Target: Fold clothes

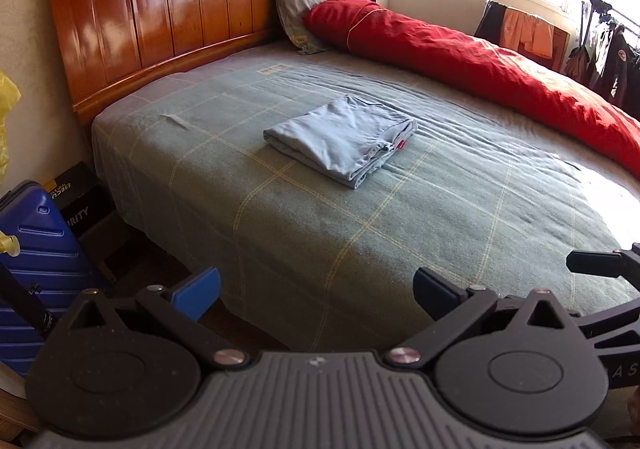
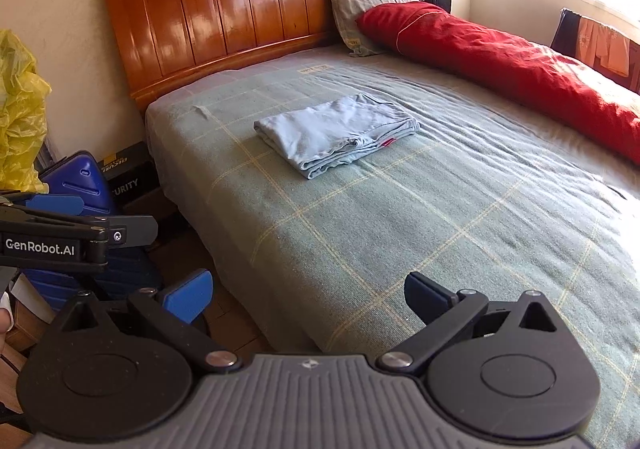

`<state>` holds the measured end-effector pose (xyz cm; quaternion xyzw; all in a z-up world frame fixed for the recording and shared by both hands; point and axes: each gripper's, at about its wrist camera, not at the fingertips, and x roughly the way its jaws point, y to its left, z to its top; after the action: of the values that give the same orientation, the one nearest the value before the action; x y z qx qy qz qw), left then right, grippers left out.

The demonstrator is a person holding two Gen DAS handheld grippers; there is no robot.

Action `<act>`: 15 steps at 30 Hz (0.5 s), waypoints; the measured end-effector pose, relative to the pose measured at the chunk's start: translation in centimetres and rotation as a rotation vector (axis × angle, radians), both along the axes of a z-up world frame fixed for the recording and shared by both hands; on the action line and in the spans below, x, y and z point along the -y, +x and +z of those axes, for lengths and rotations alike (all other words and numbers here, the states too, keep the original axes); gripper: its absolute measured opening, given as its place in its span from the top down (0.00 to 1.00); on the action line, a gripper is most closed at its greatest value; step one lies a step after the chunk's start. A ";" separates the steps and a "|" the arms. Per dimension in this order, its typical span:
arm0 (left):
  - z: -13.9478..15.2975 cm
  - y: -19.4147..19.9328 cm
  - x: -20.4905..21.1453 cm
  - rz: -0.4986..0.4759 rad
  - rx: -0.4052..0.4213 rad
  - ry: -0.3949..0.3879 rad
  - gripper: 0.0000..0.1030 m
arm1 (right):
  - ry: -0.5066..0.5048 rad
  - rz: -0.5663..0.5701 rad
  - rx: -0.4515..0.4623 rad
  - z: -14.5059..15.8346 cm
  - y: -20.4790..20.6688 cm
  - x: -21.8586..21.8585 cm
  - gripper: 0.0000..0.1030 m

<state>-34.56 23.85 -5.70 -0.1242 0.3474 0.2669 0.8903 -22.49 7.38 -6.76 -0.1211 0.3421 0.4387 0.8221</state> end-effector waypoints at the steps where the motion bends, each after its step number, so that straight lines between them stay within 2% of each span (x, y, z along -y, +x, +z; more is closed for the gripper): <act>1: 0.0 0.1 -0.2 0.002 0.000 -0.002 0.01 | 0.003 -0.002 -0.003 0.1 0.1 -0.1 0.00; 4: -0.2 0.3 -0.6 0.003 -0.006 -0.010 0.01 | -0.008 -0.007 -0.006 0.1 0.3 -0.7 0.00; 9: -0.6 0.9 -0.6 0.019 -0.058 0.060 0.01 | -0.007 0.004 -0.021 -0.2 0.6 -1.8 0.00; 15: -1.1 1.4 -1.0 0.005 -0.075 0.002 0.01 | -0.023 0.009 -0.033 -0.6 0.7 -2.5 0.00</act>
<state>-33.21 24.80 -6.80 -0.1140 0.3800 0.2742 0.8760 -21.77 9.90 -7.35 -0.1249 0.3604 0.4401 0.8129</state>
